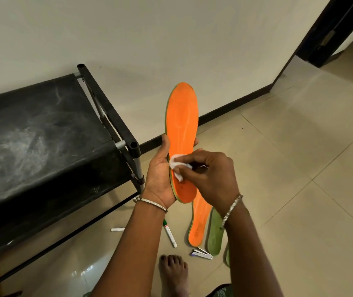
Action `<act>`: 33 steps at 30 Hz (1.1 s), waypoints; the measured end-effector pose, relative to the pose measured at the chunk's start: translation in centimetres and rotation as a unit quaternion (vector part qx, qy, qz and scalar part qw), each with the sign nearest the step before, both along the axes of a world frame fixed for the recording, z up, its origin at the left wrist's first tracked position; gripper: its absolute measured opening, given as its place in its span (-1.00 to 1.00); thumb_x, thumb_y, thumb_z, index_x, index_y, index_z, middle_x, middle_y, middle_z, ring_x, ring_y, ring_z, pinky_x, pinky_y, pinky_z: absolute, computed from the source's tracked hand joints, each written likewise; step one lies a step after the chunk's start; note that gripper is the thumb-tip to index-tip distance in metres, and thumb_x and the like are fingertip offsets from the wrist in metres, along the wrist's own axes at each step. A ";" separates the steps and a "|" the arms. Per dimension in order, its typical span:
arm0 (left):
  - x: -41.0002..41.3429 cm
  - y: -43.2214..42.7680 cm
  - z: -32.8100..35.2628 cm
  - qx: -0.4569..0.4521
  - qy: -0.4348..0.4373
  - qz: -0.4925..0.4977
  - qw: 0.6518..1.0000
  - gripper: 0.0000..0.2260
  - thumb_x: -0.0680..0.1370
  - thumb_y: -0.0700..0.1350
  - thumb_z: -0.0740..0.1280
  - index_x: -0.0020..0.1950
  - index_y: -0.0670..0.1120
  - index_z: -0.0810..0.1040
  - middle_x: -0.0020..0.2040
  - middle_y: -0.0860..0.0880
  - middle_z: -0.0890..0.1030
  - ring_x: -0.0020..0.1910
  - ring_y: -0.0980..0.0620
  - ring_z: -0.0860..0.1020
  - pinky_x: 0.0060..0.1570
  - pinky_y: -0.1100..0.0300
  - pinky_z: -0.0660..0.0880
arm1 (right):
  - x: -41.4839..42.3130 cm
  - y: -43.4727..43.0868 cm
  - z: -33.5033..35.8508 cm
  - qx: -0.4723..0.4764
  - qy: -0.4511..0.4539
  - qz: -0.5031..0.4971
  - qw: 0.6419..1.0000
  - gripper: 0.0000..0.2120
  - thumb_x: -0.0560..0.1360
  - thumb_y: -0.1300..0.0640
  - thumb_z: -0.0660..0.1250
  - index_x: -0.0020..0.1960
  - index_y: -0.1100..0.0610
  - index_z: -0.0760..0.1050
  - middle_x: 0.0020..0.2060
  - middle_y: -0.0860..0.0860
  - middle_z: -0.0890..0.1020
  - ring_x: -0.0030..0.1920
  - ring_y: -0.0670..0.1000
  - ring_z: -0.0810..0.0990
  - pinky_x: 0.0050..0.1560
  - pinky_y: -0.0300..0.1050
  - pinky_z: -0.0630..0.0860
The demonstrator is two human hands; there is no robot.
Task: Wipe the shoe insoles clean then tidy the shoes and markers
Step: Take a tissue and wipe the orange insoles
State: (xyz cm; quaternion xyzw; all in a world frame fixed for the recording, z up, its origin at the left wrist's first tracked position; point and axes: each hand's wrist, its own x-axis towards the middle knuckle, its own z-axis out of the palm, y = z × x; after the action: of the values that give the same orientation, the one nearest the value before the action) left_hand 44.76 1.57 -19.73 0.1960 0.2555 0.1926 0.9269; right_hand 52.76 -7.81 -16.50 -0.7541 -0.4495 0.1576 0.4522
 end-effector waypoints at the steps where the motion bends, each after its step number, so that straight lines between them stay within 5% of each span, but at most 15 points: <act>1: 0.0 0.0 -0.1 -0.004 -0.002 -0.003 1.000 -0.33 0.54 0.30 0.17 0.45 -0.17 0.45 0.28 -0.17 0.58 0.19 -0.17 0.60 0.25 -0.11 0.50 | -0.3 0.7 -0.2 0.031 -0.017 -0.033 0.999 -0.82 0.39 0.15 0.56 -0.01 0.03 0.73 -0.13 -0.10 0.73 -0.14 -0.15 0.66 -0.07 -0.16 0.62; 4: -0.2 0.4 -0.2 0.001 -0.002 0.001 1.000 -0.31 0.52 0.29 0.19 0.44 -0.19 0.45 0.30 -0.18 0.57 0.23 -0.18 0.56 0.31 -0.12 0.45 | -0.3 1.2 -0.3 0.047 -0.002 -0.019 0.999 -0.83 0.39 0.14 0.57 -0.02 0.03 0.73 -0.14 -0.08 0.73 -0.14 -0.14 0.67 -0.07 -0.16 0.61; 7: -0.7 0.9 0.0 0.013 -0.002 0.010 1.000 -0.34 0.56 0.31 0.14 0.42 -0.17 0.47 0.24 -0.18 0.60 0.10 -0.12 0.64 0.16 -0.09 0.58 | 1.1 0.0 0.3 -0.093 0.049 0.122 0.987 -0.81 0.39 0.10 0.56 0.01 -0.01 0.73 -0.08 -0.11 0.73 -0.06 -0.13 0.67 0.01 -0.09 0.62; 10: -0.9 1.0 0.0 0.039 0.001 0.026 0.999 -0.34 0.58 0.31 0.14 0.45 -0.17 0.45 0.36 -0.21 0.55 0.13 -0.11 0.62 0.26 -0.08 0.52 | 1.6 -1.1 0.6 -0.162 0.092 0.210 0.960 -0.80 0.38 0.14 0.57 0.00 0.02 0.73 -0.06 -0.12 0.73 -0.05 -0.14 0.68 0.05 -0.09 0.63; 15: -0.9 1.0 0.0 0.024 0.008 0.017 1.000 -0.36 0.59 0.30 0.11 0.42 -0.16 0.47 0.29 -0.19 0.59 0.13 -0.14 0.63 0.22 -0.09 0.55 | 0.7 0.2 -0.2 -0.044 0.024 0.092 0.994 -0.83 0.40 0.09 0.55 -0.01 0.00 0.73 -0.09 -0.11 0.73 -0.10 -0.16 0.67 -0.04 -0.14 0.63; 18: -0.7 0.7 -0.3 0.013 0.014 0.010 1.000 -0.34 0.58 0.29 0.14 0.46 -0.19 0.43 0.37 -0.21 0.53 0.27 -0.19 0.55 0.35 -0.12 0.43 | 0.0 1.1 -0.7 0.048 0.009 -0.012 0.999 -0.82 0.40 0.14 0.56 0.00 0.04 0.72 -0.12 -0.08 0.73 -0.13 -0.13 0.67 -0.08 -0.18 0.63; 22: -0.9 1.1 -0.4 0.004 0.003 0.015 1.000 -0.37 0.58 0.32 0.10 0.31 -0.16 0.57 0.16 -0.18 0.65 0.04 -0.13 0.67 0.08 -0.07 0.61 | 0.6 0.3 0.2 -0.060 0.015 0.106 0.992 -0.81 0.41 0.13 0.55 0.02 0.01 0.72 -0.07 -0.11 0.73 -0.08 -0.14 0.66 -0.02 -0.18 0.63; 25: -0.9 1.0 -0.4 0.003 -0.002 0.011 1.000 -0.37 0.57 0.34 0.11 0.23 -0.15 0.66 0.09 -0.17 0.68 0.00 -0.10 0.69 0.08 -0.05 0.59 | 1.7 -0.7 0.8 -0.139 0.081 0.195 0.968 -0.81 0.39 0.13 0.56 0.00 0.03 0.73 -0.07 -0.10 0.73 -0.07 -0.12 0.69 0.01 -0.14 0.64; 33: -0.1 0.4 -0.2 -0.007 0.000 0.002 1.000 -0.37 0.49 0.27 0.22 0.32 -0.20 0.55 0.26 -0.18 0.60 0.19 -0.16 0.59 0.35 -0.10 0.42 | 0.0 1.3 -0.6 0.051 -0.040 0.001 0.998 -0.81 0.41 0.15 0.54 0.02 0.01 0.72 -0.10 -0.08 0.73 -0.12 -0.13 0.67 -0.08 -0.08 0.64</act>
State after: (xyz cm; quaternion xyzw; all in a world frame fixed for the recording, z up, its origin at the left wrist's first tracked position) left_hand 44.63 1.99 -19.97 0.1891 0.2573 0.1927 0.9278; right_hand 52.76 -6.53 -17.12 -0.7350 -0.4759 0.1042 0.4717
